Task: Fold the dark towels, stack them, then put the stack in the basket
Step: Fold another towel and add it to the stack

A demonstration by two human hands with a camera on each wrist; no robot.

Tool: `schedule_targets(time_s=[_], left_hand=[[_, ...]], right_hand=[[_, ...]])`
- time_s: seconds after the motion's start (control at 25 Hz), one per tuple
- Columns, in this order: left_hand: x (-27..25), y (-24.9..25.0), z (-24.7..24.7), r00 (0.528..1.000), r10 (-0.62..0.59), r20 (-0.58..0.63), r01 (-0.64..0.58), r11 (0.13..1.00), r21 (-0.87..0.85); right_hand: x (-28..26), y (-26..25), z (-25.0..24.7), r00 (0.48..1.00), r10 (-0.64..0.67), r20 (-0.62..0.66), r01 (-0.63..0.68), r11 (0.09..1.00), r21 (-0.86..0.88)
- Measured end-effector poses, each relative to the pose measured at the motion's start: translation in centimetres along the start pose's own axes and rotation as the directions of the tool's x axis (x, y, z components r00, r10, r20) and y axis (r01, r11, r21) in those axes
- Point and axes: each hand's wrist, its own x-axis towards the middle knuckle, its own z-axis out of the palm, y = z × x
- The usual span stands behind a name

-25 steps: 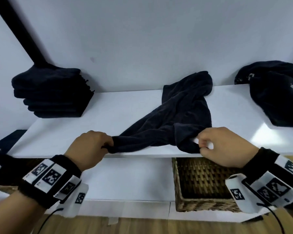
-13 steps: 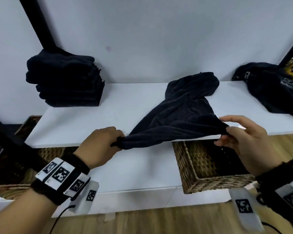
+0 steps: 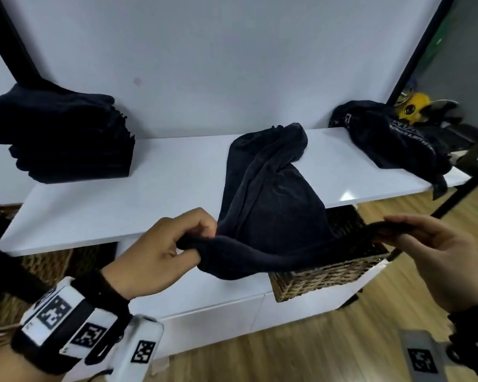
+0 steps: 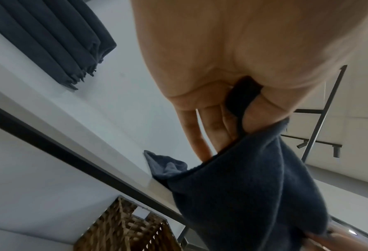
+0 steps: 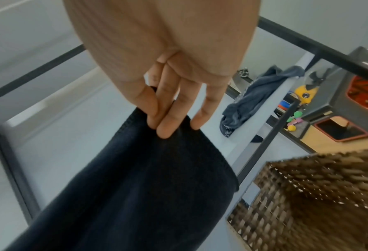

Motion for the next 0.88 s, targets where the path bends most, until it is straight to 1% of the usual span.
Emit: schedule_targets(time_s=[0.08,0.16,0.28,0.36,0.4,0.44,0.52,0.56,0.64,0.72,0.8,0.88], left_hand=[[0.7,1.0,0.2,0.998,0.036,-0.046,-0.038,0.998,-0.040],[1.4,2.5,0.3,0.990,0.065,-0.123,-0.075,0.994,-0.075],[2.4,4.9,-0.3,0.970,0.058,-0.236,-0.093,0.986,-0.139],[3.2,6.3,-1.1,0.973,0.020,-0.231,-0.081,0.963,-0.257],[3.7,7.0,-1.3,0.974,-0.006,-0.228,-0.064,0.953,-0.297],[4.2,7.8,-1.4,0.967,-0.032,-0.251,-0.039,0.961,-0.275],[5.5,9.1,-2.0,0.934,-0.051,-0.355,0.034,0.998,-0.053],[6.2,9.6,-2.5,0.912,-0.058,-0.406,0.076,0.997,0.028],[7.8,10.8,-4.6,0.861,-0.080,-0.501,0.118,0.992,0.045],[9.3,12.4,-7.5,0.811,-0.080,-0.580,0.121,0.992,0.033],[11.0,15.0,-10.6,0.768,-0.040,-0.640,0.072,0.997,0.024],[12.7,18.6,-13.4,0.720,0.021,-0.694,-0.017,1.000,0.013]], right_hand=[[0.2,-0.6,-0.7,0.997,-0.080,-0.014,0.079,0.996,-0.038],[1.2,-1.4,-1.5,0.986,-0.164,-0.005,0.162,0.982,-0.100],[3.5,-2.7,-3.1,0.958,-0.286,0.001,0.280,0.936,-0.214],[5.8,-3.7,-3.5,0.950,-0.312,0.027,0.308,0.916,-0.256],[6.9,-4.2,-3.7,0.951,-0.306,0.044,0.307,0.922,-0.236],[8.1,-4.8,-3.7,0.954,-0.294,0.064,0.301,0.934,-0.195],[10.3,-6.1,-3.5,0.951,-0.295,0.093,0.306,0.941,-0.143],[11.3,-6.8,-3.3,0.944,-0.315,0.099,0.327,0.935,-0.140],[13.6,-8.8,-3.2,0.920,-0.379,0.101,0.391,0.909,-0.147],[16.1,-11.6,-3.1,0.889,-0.445,0.108,0.457,0.872,-0.175],[18.7,-15.3,-3.1,0.856,-0.506,0.110,0.517,0.830,-0.208],[21.0,-19.8,-3.0,0.828,-0.556,0.073,0.560,0.811,-0.172]])
